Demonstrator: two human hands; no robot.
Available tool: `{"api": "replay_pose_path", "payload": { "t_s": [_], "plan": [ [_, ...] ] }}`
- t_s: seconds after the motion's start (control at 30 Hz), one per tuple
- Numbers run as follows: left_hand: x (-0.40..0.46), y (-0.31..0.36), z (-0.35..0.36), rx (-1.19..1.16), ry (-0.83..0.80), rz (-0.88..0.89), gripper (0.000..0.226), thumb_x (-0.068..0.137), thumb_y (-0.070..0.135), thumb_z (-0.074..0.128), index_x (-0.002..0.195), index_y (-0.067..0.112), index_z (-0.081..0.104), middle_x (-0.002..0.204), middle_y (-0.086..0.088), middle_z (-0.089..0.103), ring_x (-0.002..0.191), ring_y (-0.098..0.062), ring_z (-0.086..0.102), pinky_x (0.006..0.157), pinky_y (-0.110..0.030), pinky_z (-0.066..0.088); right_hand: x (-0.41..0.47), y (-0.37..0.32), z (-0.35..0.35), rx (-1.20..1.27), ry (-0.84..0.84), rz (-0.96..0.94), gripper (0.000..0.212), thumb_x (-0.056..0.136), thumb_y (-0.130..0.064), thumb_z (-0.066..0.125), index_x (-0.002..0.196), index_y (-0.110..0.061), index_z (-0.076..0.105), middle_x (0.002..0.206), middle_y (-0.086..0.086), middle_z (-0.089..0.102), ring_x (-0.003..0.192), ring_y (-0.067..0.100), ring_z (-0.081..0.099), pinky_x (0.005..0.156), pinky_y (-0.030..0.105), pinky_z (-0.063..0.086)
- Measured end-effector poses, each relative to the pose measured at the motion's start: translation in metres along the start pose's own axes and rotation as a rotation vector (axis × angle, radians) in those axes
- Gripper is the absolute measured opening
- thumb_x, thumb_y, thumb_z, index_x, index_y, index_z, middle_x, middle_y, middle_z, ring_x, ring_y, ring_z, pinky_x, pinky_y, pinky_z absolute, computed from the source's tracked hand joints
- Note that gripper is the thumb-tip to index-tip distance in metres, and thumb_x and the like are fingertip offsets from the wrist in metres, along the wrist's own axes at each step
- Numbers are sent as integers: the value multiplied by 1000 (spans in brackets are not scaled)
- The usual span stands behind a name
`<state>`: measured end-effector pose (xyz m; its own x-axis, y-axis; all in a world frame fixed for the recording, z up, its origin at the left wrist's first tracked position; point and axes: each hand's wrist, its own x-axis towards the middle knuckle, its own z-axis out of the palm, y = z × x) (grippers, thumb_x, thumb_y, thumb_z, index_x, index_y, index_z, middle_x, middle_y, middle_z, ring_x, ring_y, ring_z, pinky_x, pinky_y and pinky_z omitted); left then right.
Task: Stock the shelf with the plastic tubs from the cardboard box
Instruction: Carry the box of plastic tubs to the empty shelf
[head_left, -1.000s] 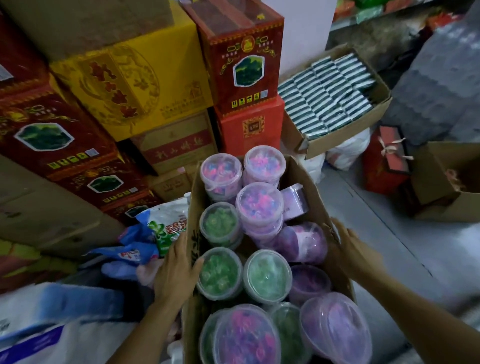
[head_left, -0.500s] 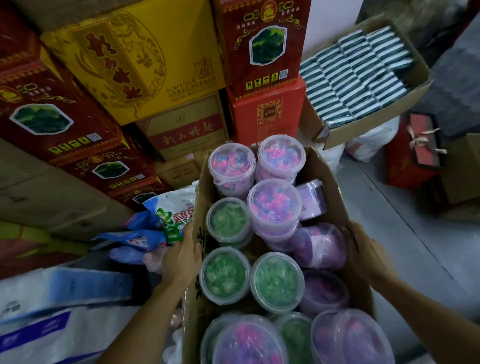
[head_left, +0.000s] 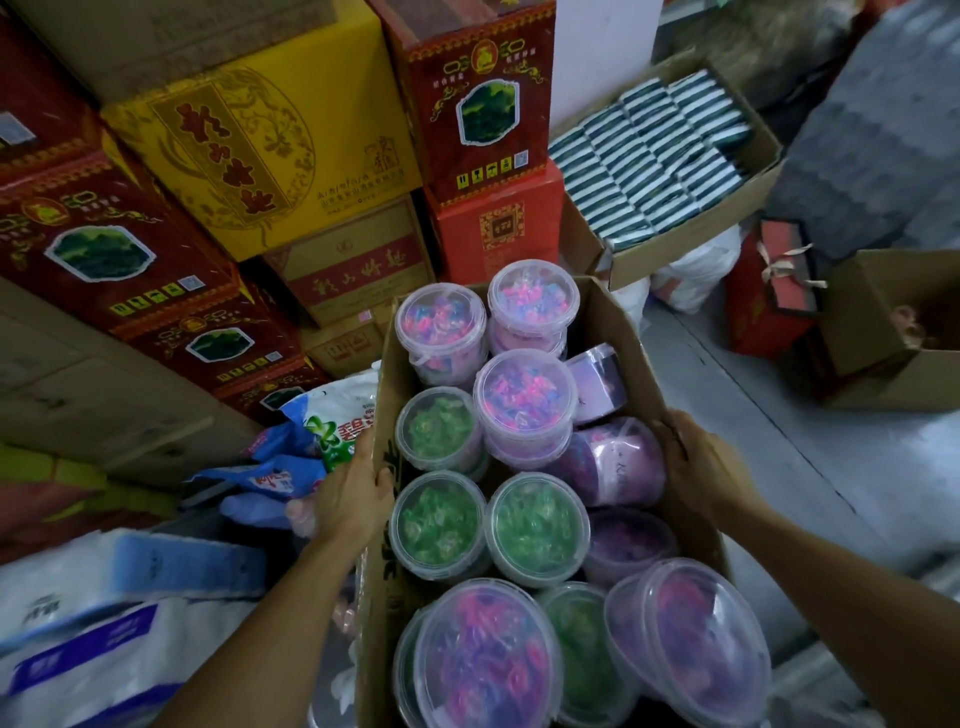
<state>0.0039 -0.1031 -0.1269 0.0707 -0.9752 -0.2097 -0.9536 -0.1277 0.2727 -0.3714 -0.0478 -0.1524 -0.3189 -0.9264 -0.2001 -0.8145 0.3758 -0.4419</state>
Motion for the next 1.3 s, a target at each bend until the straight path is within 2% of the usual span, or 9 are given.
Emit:
{"api": "replay_pose_path", "payload": {
  "t_s": [0.13, 0.23, 0.37, 0.57, 0.7, 0.87, 1.0, 1.1, 1.3],
  "plan": [
    [-23, 0, -7, -11, 13, 73, 60, 92, 20, 49, 147, 21, 24, 100, -18, 67, 88, -37, 62, 71, -39, 46, -29, 6, -16, -29, 47, 4, 25, 98, -41, 36, 116, -28, 48, 98, 15, 70, 85, 40, 64, 74, 46, 51],
    [-39, 1, -15, -11, 19, 145, 55, 92, 20, 50, 143, 20, 29, 101, -16, 67, 88, -35, 63, 65, -33, 40, -56, 11, -23, -27, 100, 16, 24, 98, -42, 36, 113, -28, 47, 95, 14, 70, 83, 39, 64, 73, 45, 52],
    [-52, -3, -28, 21, 10, 231, 48, 92, 24, 51, 137, 21, 35, 108, -12, 66, 94, -34, 63, 71, -36, 46, -105, 10, -29, -10, 180, 65, 22, 98, -38, 40, 112, -26, 50, 98, 16, 70, 85, 40, 64, 73, 45, 51],
    [-74, -23, -47, 23, 0, 462, 46, 91, 24, 52, 134, 19, 38, 101, -14, 67, 89, -37, 63, 68, -37, 47, -212, -3, -21, -5, 338, 192, 20, 97, -32, 45, 114, -23, 53, 100, 20, 70, 87, 42, 65, 71, 43, 51],
    [-91, -26, -58, 62, -3, 623, 48, 90, 24, 51, 136, 18, 37, 94, -16, 68, 83, -37, 64, 66, -40, 50, -293, -13, -10, 17, 450, 315, 16, 96, -27, 49, 109, -20, 55, 91, 22, 70, 81, 43, 66, 64, 42, 50],
    [-128, -10, -60, 93, -60, 817, 48, 89, 27, 51, 135, 20, 36, 99, -17, 68, 88, -38, 64, 72, -42, 52, -391, -18, -5, 68, 542, 473, 26, 94, -21, 50, 118, -18, 60, 99, 21, 70, 88, 39, 66, 72, 40, 50],
    [-167, 11, -49, 130, -85, 967, 50, 89, 27, 52, 136, 19, 37, 105, -16, 67, 94, -38, 63, 74, -41, 49, -469, -9, 2, 100, 613, 604, 40, 89, -32, 42, 126, -24, 56, 105, 17, 70, 91, 38, 67, 72, 40, 50],
    [-206, 26, -38, 150, -116, 1067, 48, 89, 28, 51, 134, 20, 38, 103, -17, 68, 94, -38, 63, 73, -41, 50, -531, 9, 16, 97, 627, 745, 39, 92, -27, 46, 130, -24, 52, 104, 19, 70, 88, 39, 66, 70, 39, 49],
    [-318, 59, -18, 162, -160, 1311, 43, 90, 27, 51, 130, 20, 38, 103, -13, 67, 93, -36, 63, 68, -38, 44, -668, 33, 35, 119, 702, 1023, 39, 94, -22, 50, 133, -23, 51, 108, 21, 68, 95, 41, 64, 80, 45, 49]
  ]
}}
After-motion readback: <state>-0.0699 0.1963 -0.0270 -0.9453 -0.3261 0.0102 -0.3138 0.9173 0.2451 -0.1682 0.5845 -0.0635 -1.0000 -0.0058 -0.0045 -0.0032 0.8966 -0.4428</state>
